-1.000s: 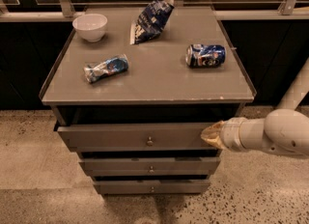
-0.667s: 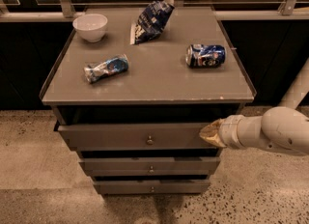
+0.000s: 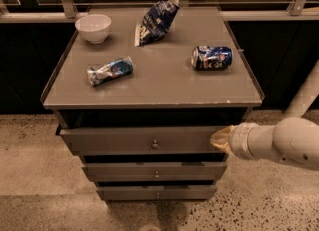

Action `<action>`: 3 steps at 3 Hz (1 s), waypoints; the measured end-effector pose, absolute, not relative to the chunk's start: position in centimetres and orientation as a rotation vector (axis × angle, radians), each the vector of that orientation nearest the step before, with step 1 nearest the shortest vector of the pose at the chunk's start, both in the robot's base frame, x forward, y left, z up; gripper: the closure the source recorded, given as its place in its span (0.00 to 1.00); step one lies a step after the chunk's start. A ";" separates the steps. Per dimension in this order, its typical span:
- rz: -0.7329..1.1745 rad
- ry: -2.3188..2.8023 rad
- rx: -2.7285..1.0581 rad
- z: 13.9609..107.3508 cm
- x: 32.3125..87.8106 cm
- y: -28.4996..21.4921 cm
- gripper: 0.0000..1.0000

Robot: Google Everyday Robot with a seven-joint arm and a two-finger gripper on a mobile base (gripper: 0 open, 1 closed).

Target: Close top drawer

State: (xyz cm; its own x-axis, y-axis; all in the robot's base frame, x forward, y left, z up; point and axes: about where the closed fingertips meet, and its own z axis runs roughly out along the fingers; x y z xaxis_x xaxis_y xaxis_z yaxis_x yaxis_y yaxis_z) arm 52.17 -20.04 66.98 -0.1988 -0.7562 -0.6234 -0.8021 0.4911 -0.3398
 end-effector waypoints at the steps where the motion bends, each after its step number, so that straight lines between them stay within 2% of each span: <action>1: 0.010 2.022 -1.227 68.1 48.4 -20.2 1.00; 2: -0.001 2.029 -1.240 68.1 47.4 -20.1 0.81; 3: -0.001 2.029 -1.240 68.1 47.4 -20.1 0.58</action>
Offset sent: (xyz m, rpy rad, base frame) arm -0.0333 -0.0019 0.0101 -0.0235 -0.0037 -0.0664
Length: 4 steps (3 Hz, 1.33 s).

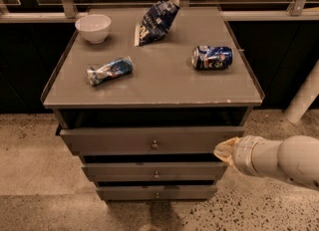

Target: Close top drawer

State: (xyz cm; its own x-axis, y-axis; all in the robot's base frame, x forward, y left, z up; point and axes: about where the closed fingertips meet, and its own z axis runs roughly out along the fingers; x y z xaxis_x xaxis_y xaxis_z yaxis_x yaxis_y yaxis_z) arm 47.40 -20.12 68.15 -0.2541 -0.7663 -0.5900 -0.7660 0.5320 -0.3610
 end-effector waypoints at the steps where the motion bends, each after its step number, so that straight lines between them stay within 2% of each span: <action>1: -0.001 2.029 -1.240 68.1 47.4 -20.1 0.35; 2: -0.001 2.029 -1.240 68.1 47.4 -20.1 0.11; 3: -0.001 2.029 -1.240 68.1 47.4 -20.1 0.00; 4: -0.001 2.029 -1.240 68.1 47.4 -20.1 0.00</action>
Offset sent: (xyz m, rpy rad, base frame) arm 0.0000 0.0000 0.0000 0.0000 0.0000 0.0000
